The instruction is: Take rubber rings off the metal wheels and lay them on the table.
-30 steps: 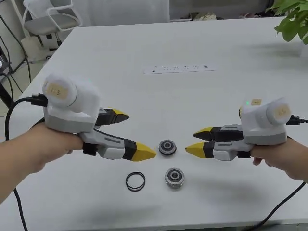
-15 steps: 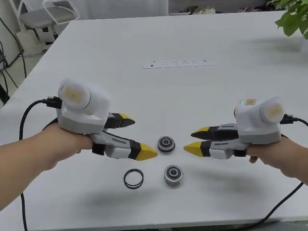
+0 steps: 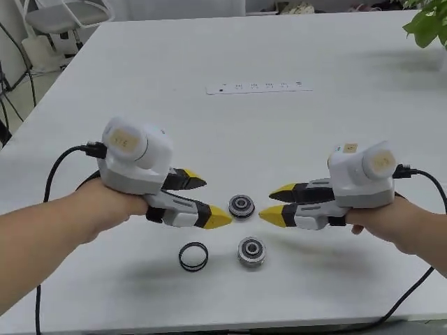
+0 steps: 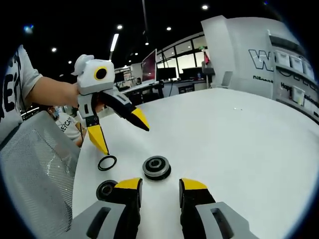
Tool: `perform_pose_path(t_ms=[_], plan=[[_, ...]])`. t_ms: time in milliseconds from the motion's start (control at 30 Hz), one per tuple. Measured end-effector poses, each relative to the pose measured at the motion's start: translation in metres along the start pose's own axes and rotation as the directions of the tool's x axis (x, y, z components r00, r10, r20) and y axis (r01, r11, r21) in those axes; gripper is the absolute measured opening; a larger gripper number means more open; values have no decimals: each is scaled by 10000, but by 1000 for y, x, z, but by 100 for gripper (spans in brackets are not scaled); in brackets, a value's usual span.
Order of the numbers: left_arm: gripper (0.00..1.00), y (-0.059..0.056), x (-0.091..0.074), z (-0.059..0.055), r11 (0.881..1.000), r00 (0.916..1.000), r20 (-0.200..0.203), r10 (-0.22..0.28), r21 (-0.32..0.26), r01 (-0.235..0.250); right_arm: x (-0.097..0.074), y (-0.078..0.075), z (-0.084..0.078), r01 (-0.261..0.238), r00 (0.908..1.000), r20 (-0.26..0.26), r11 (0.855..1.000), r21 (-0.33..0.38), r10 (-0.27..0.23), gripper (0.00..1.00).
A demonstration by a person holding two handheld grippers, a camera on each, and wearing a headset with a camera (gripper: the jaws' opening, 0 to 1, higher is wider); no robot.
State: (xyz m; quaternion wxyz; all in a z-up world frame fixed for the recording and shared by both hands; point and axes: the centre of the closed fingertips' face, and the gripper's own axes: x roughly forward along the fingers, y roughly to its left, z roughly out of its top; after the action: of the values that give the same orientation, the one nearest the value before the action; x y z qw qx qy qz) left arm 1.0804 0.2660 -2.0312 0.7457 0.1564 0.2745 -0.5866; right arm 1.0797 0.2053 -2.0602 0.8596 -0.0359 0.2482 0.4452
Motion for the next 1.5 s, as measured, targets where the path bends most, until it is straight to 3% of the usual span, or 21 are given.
perform_pose_path(t_ms=[233, 1200, 1500], plan=[[43, 0, 8, -6, 9999, 9998, -179, -101, 112, 103, 9, 6, 0, -199, 9998, -61, 9998, -92, 198, 28], [22, -5, 42, 1, 9985, 9985, -146, -530, -125, 528, 16, 6, -4, -289, 9996, -34, 9995, -108, 288, 27], [14, 0, 45, 1, 9994, 9992, -224, -335, 9, 336, 15, 5, -5, -270, 9996, -68, 9995, -132, 269, 27]])
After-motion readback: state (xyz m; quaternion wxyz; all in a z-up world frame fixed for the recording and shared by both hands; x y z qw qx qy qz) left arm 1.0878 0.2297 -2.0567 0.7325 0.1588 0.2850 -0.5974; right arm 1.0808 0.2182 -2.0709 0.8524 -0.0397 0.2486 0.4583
